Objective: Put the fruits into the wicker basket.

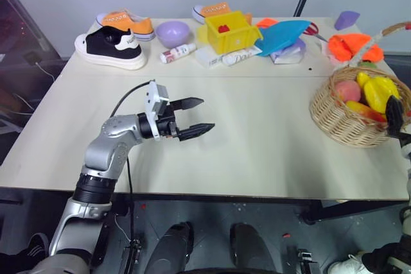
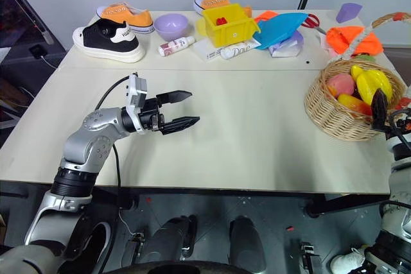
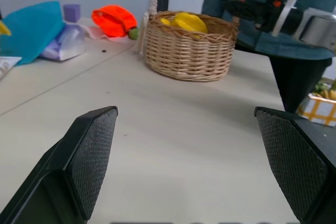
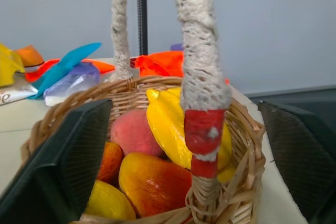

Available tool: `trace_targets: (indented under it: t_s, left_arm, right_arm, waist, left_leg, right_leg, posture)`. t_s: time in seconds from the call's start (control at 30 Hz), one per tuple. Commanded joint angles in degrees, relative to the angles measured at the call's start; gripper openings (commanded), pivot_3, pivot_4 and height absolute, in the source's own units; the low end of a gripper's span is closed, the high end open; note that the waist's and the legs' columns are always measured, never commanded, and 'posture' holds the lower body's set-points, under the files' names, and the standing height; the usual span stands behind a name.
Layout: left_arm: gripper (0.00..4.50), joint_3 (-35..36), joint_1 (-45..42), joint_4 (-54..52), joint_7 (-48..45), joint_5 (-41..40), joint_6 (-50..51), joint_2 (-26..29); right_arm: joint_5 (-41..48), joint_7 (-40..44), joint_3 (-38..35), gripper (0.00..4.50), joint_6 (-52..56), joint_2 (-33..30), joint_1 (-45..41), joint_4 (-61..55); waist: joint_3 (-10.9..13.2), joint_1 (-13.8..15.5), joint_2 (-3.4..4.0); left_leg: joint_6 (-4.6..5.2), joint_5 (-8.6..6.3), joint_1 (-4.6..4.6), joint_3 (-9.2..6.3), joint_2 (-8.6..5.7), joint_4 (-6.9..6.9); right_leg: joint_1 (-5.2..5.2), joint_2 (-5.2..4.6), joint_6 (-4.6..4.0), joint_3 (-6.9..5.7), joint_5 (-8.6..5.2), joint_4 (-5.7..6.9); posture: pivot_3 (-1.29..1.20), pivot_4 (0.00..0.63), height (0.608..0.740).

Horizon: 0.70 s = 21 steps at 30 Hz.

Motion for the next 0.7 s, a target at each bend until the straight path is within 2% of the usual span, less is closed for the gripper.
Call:
trace_targets:
  t_s: [0.03,0.2,0.27,0.33,0.43,0.5,0.63,0.7]
  left_arm:
    - [4.5,1.9,0.6,-2.1,0.4,0.1,-1.6,0.4]
    - [4.5,3.4,2.3,-2.1,1.6,0.2,-2.0,1.3]
    - [4.5,4.5,3.1,-1.7,2.8,0.7,-2.6,1.6]
    - [4.5,6.2,3.6,-0.7,5.3,0.8,-1.9,1.7]
    - [4.5,8.8,4.8,1.3,11.5,4.6,-5.2,1.7]
    - [4.5,10.1,5.1,2.8,15.3,6.6,-7.0,1.4]
    - [4.5,15.4,7.2,6.0,23.4,7.8,-5.0,2.4]
    - [4.5,17.8,8.4,6.6,27.7,8.9,-6.4,2.2]
  right_arm:
    - [-0.1,0.3,-1.1,4.39,-2.6,1.7,4.9,-8.0]
    - [1.7,-2.4,-0.3,4.39,-5.6,10.0,12.9,-21.9]
    - [-3.3,-1.6,5.6,4.39,-8.7,13.6,18.0,-28.1]
    - [-4.5,-2.3,10.1,4.39,-9.7,16.4,19.1,-31.6]
    - [-6.4,1.8,20.3,4.39,-7.6,14.5,15.8,-29.5]
    - [-5.7,3.8,23.5,4.39,-6.7,13.4,12.8,-27.0]
    - [-2.0,17.7,33.2,4.39,-4.7,9.1,1.1,-15.5]
    - [-0.6,23.1,35.4,4.39,-4.2,7.4,-3.4,-11.3]
  waist:
    - [0.0,0.1,0.0]
    - [0.0,-0.2,0.07]
    - [-0.1,-0.1,0.08]
    - [-0.1,-0.3,0.09]
    - [-0.1,-0.5,0.08]
    - [-0.1,-0.3,0.08]
    - [-0.1,-0.2,0.0]
    - [-0.1,-0.2,-0.01]
  left_leg:
    - [0.0,0.0,0.0,0.0,-0.01,0.0]
    - [0.0,-0.01,0.01,-0.05,0.01,-0.04]
    - [-0.01,-0.01,0.04,-0.05,0.01,-0.02]
    - [-0.01,-0.01,0.07,-0.05,0.02,-0.05]
    - [-0.02,-0.01,0.12,0.0,0.03,-0.02]
    - [-0.02,-0.01,0.16,0.01,0.03,-0.02]
    - [-0.02,-0.01,0.16,-0.04,0.03,-0.02]
    - [-0.02,0.0,0.16,-0.04,0.03,-0.03]
  right_leg:
    - [0.0,-0.01,0.01,0.0,-0.01,0.0]
    - [-0.01,0.0,0.03,0.0,-0.02,0.01]
    - [0.0,0.0,0.03,0.01,-0.02,0.02]
    - [-0.01,0.02,0.03,0.01,-0.02,0.03]
    - [0.02,0.03,0.02,0.08,-0.02,0.01]
    - [0.06,0.03,0.01,0.08,-0.02,0.0]
    - [0.09,0.04,0.02,0.02,-0.02,-0.01]
    - [0.08,0.05,0.02,0.01,-0.02,0.0]
  posture:
    - [0.0,0.15,0.74]
    - [0.0,0.15,0.74]
    - [0.0,0.15,0.74]
    - [0.0,0.15,0.74]
    - [0.0,0.15,0.74]
    - [0.0,0.15,0.74]
    - [0.0,0.15,0.74]
    - [0.0,0.15,0.74]
